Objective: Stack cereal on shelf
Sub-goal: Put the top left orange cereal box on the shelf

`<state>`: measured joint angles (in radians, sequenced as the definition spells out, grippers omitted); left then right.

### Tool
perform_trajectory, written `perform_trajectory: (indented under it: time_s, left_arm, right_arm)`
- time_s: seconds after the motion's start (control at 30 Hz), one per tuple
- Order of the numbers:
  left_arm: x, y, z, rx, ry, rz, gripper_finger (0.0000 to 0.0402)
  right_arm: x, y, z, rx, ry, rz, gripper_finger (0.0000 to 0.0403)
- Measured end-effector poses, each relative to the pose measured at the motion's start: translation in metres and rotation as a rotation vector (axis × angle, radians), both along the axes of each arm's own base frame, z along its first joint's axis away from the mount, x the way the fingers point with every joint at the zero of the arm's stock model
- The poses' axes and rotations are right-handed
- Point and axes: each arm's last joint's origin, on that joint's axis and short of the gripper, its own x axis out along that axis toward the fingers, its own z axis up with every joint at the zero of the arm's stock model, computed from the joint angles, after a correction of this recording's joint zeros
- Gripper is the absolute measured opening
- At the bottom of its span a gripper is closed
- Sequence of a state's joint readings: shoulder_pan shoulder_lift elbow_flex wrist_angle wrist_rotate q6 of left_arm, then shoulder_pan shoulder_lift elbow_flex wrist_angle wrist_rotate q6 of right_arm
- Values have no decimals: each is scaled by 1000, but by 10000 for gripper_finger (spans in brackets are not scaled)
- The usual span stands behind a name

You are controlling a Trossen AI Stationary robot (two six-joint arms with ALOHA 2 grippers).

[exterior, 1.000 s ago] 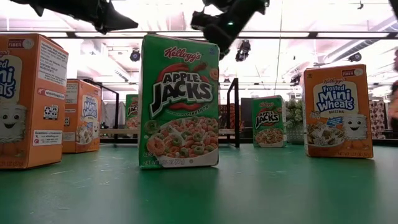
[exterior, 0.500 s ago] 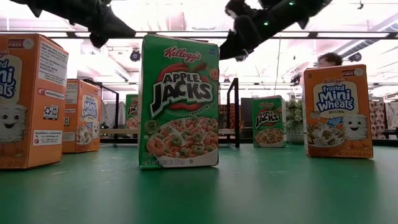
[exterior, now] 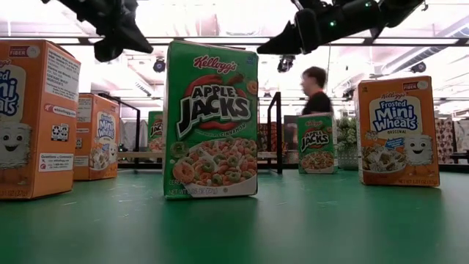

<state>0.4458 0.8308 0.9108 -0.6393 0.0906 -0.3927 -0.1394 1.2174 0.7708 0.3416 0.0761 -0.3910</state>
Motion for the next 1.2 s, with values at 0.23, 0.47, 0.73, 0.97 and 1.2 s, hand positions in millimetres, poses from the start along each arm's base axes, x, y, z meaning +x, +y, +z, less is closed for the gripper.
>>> perform_trajectory:
  time_s: [0.23,0.47,0.73,0.97,1.2]
  left_arm:
    - [14,-1,5,-233,118,22,1]
    - [20,-18,-7,-543,179,103,1]
    - [27,-58,-24,-639,277,265,1]
    - [33,-78,-36,-676,372,385,1]
    - [44,-83,-47,-676,435,425,1]
  right_arm:
    - [1,0,-1,-20,11,4,18]
    - [-1,0,-5,-26,35,5,18]
    - [-1,0,-6,-45,52,7,18]
    - [-1,0,-6,-66,57,12,18]
    - [-2,0,-7,-70,72,13,18]
